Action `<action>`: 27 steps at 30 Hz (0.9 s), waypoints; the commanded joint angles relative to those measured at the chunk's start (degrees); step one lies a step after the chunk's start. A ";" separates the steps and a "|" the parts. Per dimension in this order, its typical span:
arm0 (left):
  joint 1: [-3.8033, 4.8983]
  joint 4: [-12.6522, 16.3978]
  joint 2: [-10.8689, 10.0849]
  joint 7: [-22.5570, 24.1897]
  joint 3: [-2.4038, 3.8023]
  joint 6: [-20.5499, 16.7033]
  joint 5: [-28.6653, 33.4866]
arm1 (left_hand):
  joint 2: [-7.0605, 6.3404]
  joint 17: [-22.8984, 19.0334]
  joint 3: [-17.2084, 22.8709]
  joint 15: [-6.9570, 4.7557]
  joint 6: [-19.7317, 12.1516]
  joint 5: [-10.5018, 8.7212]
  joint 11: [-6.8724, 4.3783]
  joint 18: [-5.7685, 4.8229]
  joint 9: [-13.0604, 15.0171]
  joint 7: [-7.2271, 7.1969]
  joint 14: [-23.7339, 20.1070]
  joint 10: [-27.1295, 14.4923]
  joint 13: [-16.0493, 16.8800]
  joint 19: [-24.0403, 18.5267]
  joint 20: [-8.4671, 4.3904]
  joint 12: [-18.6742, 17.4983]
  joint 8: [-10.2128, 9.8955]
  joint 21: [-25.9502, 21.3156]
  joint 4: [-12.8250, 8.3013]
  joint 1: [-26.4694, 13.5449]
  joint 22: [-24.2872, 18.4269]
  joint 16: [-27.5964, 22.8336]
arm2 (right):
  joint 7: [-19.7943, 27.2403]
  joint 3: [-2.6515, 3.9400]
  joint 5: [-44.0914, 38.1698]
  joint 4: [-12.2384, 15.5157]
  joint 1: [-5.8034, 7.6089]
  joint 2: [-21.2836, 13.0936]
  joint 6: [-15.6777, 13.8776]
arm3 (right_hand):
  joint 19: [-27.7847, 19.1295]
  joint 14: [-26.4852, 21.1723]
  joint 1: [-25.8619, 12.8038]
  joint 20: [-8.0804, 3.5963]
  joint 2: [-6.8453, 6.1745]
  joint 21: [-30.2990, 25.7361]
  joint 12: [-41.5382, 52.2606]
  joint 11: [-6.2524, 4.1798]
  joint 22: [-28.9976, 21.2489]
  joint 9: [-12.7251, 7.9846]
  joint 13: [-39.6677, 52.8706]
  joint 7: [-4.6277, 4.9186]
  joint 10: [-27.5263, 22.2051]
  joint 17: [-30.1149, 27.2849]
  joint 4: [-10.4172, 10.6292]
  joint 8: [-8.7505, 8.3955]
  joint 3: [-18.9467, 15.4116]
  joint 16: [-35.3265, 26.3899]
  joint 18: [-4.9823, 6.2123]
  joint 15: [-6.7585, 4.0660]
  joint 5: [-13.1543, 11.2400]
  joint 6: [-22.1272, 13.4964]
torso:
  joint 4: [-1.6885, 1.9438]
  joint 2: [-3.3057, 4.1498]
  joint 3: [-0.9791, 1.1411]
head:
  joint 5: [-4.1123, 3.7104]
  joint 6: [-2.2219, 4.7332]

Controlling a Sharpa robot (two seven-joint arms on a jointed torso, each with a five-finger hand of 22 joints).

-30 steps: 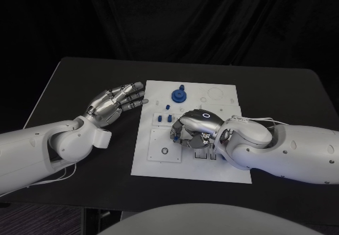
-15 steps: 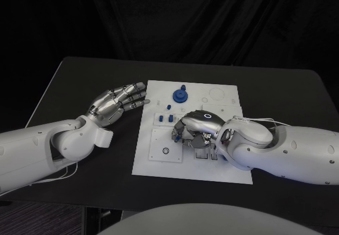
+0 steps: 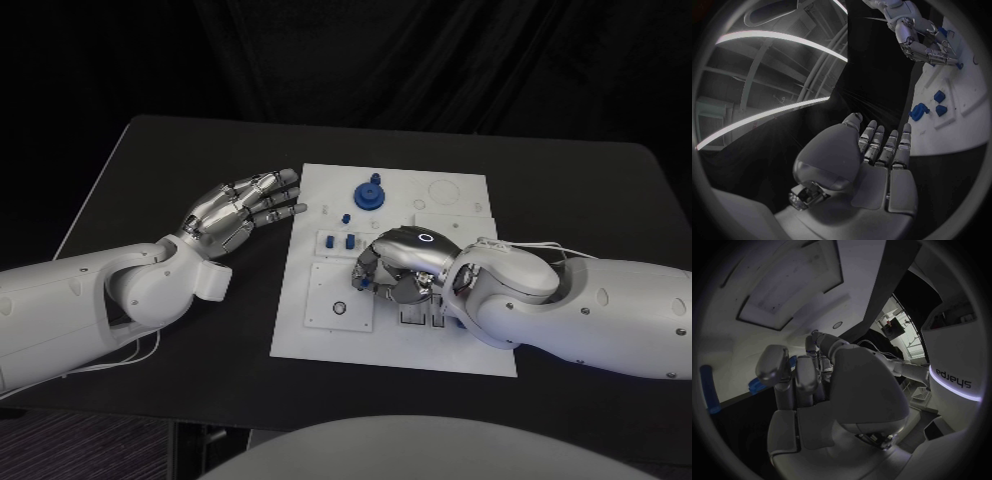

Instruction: Assemble the parts on the task board

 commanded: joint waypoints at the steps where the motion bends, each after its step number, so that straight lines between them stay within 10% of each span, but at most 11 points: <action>1: -0.09 0.02 0.12 0.30 0.05 0.82 0.25 | -0.04 0.01 0.33 0.06 -0.05 0.34 0.09 -0.81 0.07 0.58 -0.27 0.38 0.08 -0.07 -0.02 0.30 0.35 -0.15 0.09 -0.47 -0.08 0.38 | -0.86 -0.06 -0.02 0.19 -0.23 -0.18 0.65 | -0.25 0.02 -0.87 0.11 -0.03 -0.31 -0.44 -0.01 7.63 0.01 -0.02 0.45 0.41 0.03 0.42 -0.37 -0.15 -0.31 -0.62 0.19 -0.46 0.09 | -0.03 0.02 0.02 | 0.06 0.00; 27: -0.13 -0.14 0.14 -0.28 0.05 0.99 0.25 | -0.05 0.02 0.42 0.06 -0.12 0.24 0.15 -0.82 0.06 0.64 -0.27 0.36 0.08 -0.09 -0.02 0.32 0.35 -0.17 0.20 -0.63 -0.13 0.44 | -0.95 -0.06 1.25 0.72 -0.23 -0.85 0.71 | -1.03 -0.58 -2.99 0.46 0.72 -2.04 -2.36 0.34 7.16 0.67 -0.20 0.39 -0.05 -1.32 2.16 -1.50 -1.35 -1.44 -0.32 0.54 -2.53 -1.38 | -0.03 -0.01 0.01 | 0.54 0.00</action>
